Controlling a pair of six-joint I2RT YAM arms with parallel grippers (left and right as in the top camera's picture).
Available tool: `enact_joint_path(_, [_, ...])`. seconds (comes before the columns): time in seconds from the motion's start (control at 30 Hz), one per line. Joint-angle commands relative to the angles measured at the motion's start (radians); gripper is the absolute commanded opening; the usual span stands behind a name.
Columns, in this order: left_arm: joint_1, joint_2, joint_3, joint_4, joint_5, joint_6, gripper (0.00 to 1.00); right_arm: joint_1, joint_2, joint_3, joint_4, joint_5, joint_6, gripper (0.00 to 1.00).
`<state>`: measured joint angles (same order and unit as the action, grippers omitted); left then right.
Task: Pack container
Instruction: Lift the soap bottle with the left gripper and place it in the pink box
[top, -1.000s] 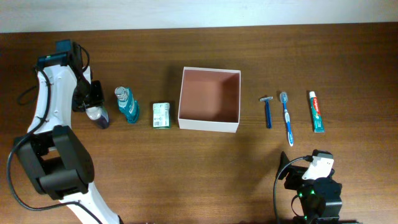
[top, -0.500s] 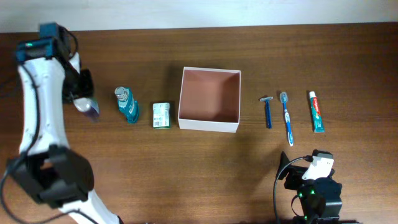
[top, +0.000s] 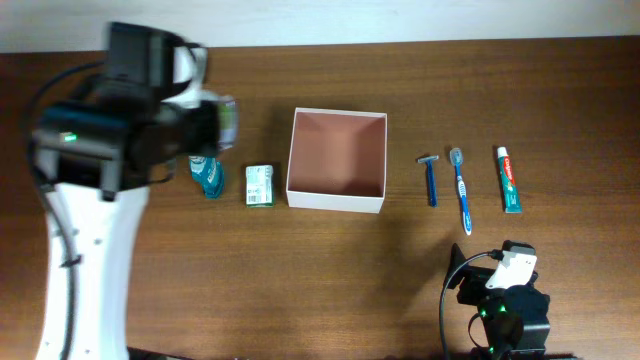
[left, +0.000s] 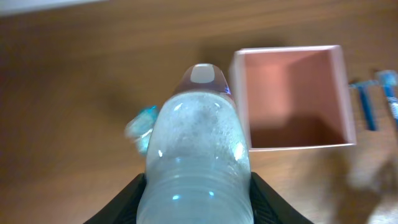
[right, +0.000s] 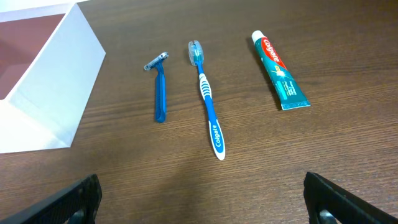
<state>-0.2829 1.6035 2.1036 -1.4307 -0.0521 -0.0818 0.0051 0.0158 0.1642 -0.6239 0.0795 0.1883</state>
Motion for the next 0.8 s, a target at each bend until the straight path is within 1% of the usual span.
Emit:
enact_joint_path(0.0, [-0.104,0.071,-0.024,0.063,0.006,-0.018,0.01,-0.006,-0.007,-0.007,0.0,-0.001,0.011,0.99])
enact_joint_path(0.1, [-0.165,0.166,-0.039,0.109,0.007,-0.006,0.0,-0.006,-0.007,-0.007,0.0,-0.001,0.011,0.99])
enact_joint_path(0.13, [-0.194,0.231,-0.039,0.132,0.007,0.008,0.01,-0.006,-0.007,-0.007,0.0,-0.001,0.011,0.99])
enact_joint_path(0.2, [-0.219,0.306,-0.039,0.162,0.002,0.008,0.01,-0.006,-0.007,-0.007,0.0,-0.001,0.011,0.99])
enact_joint_path(0.3, [-0.23,0.405,-0.039,0.213,0.001,0.006,0.01,-0.006,-0.007,-0.007,0.0,-0.001,0.011,0.99])
enact_joint_path(0.43, [-0.229,0.515,-0.039,0.272,0.002,-0.031,0.01,-0.006,-0.007,-0.007,0.0,-0.001,0.011,0.99])
enact_joint_path(0.6, [-0.229,0.607,-0.039,0.298,-0.048,-0.067,0.02,-0.006,-0.007,-0.007,0.0,-0.001,0.011,0.99])
enact_joint_path(0.77, [-0.229,0.622,-0.039,0.297,-0.1,-0.09,0.03,-0.006,-0.007,-0.007,0.0,-0.001,0.011,0.99])
